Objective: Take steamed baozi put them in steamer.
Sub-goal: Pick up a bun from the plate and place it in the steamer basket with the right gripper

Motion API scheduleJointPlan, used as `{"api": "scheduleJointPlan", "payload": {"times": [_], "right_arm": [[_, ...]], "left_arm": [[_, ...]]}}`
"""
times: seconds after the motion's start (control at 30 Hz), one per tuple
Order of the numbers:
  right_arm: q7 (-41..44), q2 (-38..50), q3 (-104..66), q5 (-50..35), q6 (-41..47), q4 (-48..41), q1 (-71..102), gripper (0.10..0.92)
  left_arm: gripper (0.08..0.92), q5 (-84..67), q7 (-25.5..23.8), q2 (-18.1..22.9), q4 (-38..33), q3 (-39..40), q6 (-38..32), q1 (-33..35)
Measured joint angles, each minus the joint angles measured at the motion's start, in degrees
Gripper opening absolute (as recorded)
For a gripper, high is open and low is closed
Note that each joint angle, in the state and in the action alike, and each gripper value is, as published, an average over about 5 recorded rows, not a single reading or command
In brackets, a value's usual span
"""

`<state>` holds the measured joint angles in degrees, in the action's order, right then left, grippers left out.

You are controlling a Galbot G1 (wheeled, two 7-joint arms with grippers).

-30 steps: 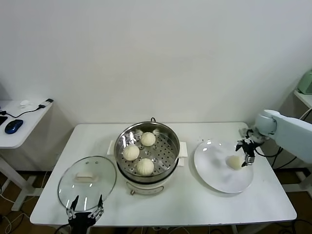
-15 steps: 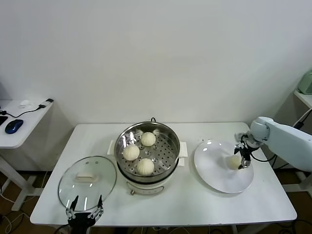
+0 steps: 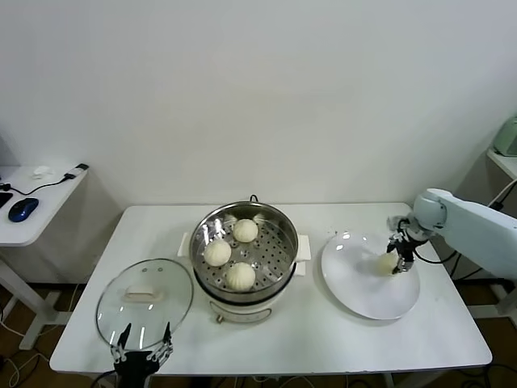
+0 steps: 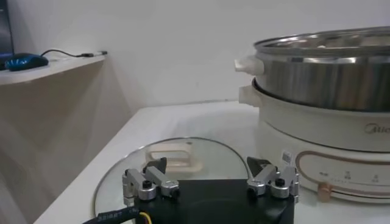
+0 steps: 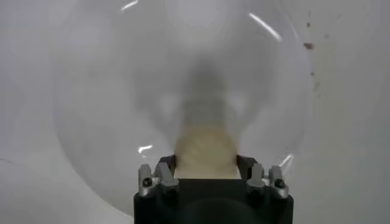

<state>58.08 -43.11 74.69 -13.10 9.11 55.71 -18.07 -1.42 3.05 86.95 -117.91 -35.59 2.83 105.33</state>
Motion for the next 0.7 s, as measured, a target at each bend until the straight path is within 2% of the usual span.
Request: {"api": "scheduleJointPlan", "payload": {"times": [0.43, 0.7], "right_arm": [[-1.49, -5.31, 17.72, -25.25, 6.31, 19.28, -30.73, 0.667], [-6.15, -12.15, 21.29, -37.41, 11.88, 29.23, -38.38, 0.667]], "left_arm": [[0.823, 0.08, -0.26, -0.66, -0.75, 0.73, 0.63, -0.2], [0.823, -0.01, -0.28, -1.1, -1.17, 0.71, 0.7, 0.05]]}}
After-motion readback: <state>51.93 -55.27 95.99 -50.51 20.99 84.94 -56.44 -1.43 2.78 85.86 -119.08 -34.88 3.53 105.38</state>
